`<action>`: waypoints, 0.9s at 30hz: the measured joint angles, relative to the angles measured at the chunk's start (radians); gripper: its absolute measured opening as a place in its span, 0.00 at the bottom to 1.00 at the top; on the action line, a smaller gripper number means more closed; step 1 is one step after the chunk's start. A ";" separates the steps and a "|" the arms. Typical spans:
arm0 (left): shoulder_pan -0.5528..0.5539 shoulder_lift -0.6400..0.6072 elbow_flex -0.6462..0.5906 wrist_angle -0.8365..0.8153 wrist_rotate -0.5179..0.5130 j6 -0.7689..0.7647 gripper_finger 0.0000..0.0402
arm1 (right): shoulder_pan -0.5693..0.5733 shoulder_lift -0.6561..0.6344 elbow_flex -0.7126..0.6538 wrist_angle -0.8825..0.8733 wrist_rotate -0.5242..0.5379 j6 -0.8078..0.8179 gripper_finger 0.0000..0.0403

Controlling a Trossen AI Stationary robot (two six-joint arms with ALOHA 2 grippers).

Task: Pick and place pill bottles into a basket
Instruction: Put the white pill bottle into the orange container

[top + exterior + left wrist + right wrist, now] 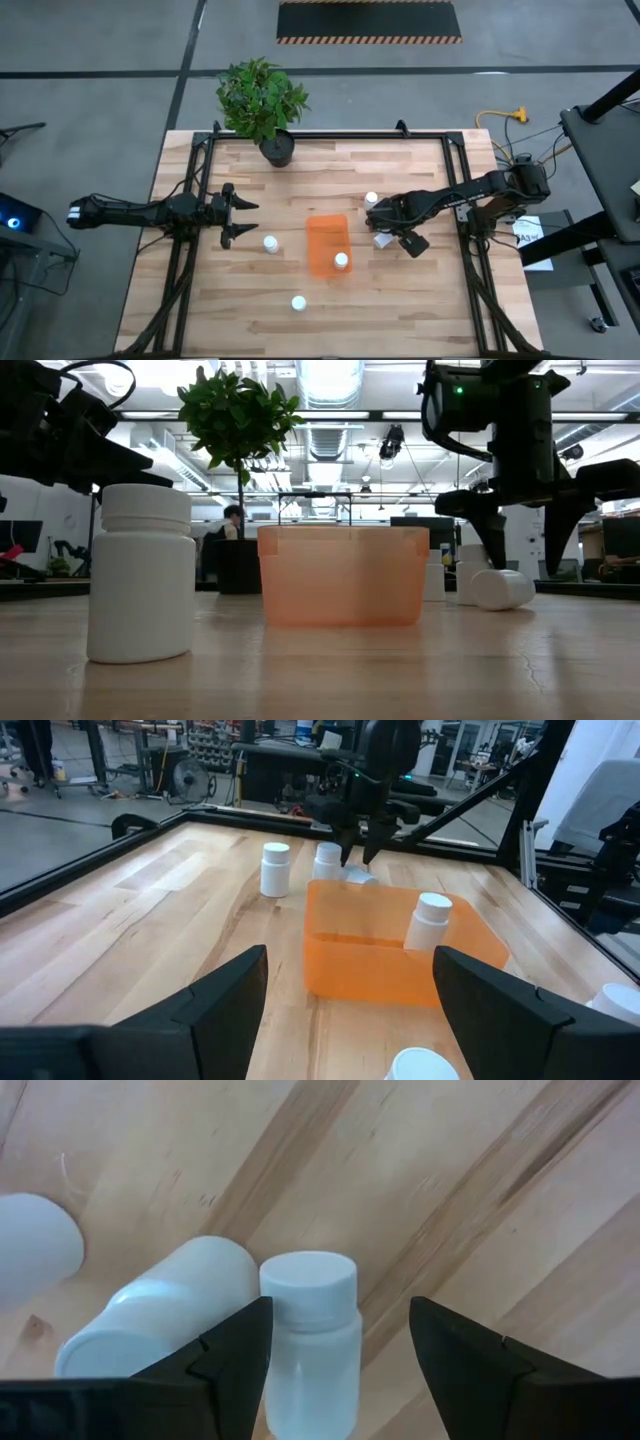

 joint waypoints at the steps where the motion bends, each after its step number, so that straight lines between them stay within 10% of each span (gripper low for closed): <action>1: 0.000 0.000 0.000 0.000 0.000 0.000 0.67 | 0.000 0.000 -0.001 0.000 0.000 -0.001 0.56; 27: 0.000 0.000 0.000 0.000 0.000 0.000 0.67 | -0.002 0.000 -0.039 0.096 0.001 0.085 0.56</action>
